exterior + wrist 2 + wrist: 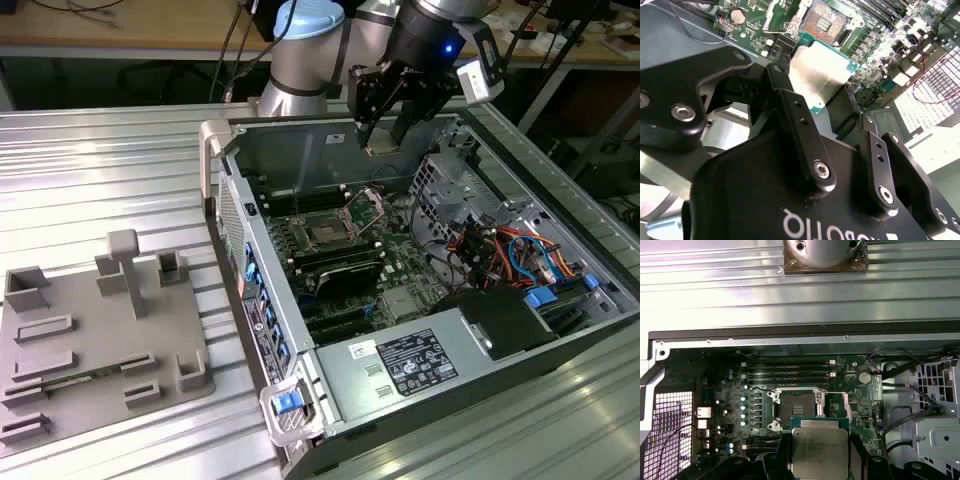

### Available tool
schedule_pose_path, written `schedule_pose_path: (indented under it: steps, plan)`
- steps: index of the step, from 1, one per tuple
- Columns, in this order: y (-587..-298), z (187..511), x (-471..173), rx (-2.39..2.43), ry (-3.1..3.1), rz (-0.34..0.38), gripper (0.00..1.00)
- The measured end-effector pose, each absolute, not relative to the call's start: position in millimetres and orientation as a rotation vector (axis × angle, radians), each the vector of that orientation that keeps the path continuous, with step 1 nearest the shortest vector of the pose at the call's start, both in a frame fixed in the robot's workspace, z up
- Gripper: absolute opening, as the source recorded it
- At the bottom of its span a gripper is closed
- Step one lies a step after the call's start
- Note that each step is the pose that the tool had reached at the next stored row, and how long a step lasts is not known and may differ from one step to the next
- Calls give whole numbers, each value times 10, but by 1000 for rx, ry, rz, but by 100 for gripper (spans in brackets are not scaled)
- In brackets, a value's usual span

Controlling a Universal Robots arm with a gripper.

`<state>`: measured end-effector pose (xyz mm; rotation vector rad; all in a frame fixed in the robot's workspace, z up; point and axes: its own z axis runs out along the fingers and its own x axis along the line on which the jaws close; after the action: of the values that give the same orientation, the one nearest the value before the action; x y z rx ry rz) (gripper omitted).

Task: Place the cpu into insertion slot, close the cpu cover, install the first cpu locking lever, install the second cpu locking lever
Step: 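Place the cpu into insertion slot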

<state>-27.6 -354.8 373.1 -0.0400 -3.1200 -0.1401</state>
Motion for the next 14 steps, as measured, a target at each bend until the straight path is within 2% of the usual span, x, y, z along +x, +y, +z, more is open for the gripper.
schedule_pose_path:
  steps: [14]
  plan:
    - [-3548,3722,-284,-222,-3118,-141,55]
